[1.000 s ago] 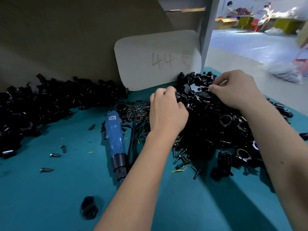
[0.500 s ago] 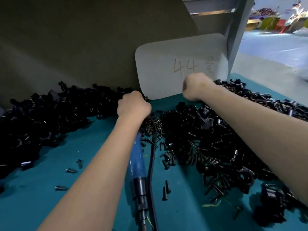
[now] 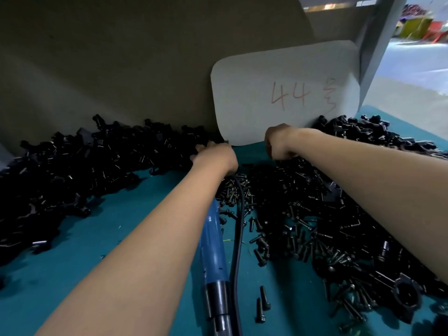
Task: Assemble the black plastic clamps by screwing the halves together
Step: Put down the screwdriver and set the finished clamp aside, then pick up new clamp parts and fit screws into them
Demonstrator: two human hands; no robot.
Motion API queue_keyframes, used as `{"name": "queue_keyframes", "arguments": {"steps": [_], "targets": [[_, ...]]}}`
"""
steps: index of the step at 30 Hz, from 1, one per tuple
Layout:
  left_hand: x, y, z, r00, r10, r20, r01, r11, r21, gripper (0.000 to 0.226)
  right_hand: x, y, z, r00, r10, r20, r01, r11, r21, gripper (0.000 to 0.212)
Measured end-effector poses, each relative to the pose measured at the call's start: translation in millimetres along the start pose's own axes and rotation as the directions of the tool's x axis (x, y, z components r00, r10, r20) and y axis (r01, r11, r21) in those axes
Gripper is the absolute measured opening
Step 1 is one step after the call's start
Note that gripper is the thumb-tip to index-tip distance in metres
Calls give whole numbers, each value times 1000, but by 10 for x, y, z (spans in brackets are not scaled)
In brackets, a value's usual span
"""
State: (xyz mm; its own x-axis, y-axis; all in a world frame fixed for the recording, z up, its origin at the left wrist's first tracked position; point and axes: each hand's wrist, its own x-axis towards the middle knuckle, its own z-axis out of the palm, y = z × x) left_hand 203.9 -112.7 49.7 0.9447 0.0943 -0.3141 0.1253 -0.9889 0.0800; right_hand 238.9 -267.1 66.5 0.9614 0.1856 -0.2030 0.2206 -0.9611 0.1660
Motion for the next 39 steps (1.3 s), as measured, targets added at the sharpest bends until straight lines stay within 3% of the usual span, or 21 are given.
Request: {"name": "queue_keyframes", "arguments": {"steps": [5,11,15,17,21,25,27,29,31,36,39], "targets": [[-158,-266,-25,974,101,-200,-120,989,-86,55,-71,-129,29,995,7,-101,-1,998,64,14],[-399,-709,-21,974,129,-186,-141,989,-54,56,-260,-416,0,991,-22,-128,43,986,158,22],[-494,-1007,74,960,71,-270,-86,995,-42,20,-340,-505,53,976,42,-213,19,960,278,17],[-537,-1098,144,953,35,-302,-63,995,-82,13,-357,-533,98,970,102,-219,-14,928,372,20],[-536,-1104,241,913,9,-408,-63,991,-119,26,-276,-582,152,974,88,-209,20,884,468,16],[-455,-1020,241,879,140,-456,-110,990,91,52,-136,-712,161,980,9,-200,96,855,510,73],[-393,-1018,244,884,246,-398,-234,969,81,55,-34,-801,129,983,-44,-176,120,886,449,90],[-343,-1045,254,881,308,-359,-329,944,5,54,74,-883,94,984,-120,-131,161,910,381,84],[-324,-1066,263,875,274,-399,-314,949,-37,46,137,-963,71,979,-176,-103,202,899,388,67],[-299,-1132,277,859,33,-511,-75,995,-60,31,231,-1134,76,958,-203,-205,281,814,509,37],[-340,-1162,268,856,-78,-512,30,994,-102,34,230,-1090,50,960,-91,-266,238,767,596,44]]}}
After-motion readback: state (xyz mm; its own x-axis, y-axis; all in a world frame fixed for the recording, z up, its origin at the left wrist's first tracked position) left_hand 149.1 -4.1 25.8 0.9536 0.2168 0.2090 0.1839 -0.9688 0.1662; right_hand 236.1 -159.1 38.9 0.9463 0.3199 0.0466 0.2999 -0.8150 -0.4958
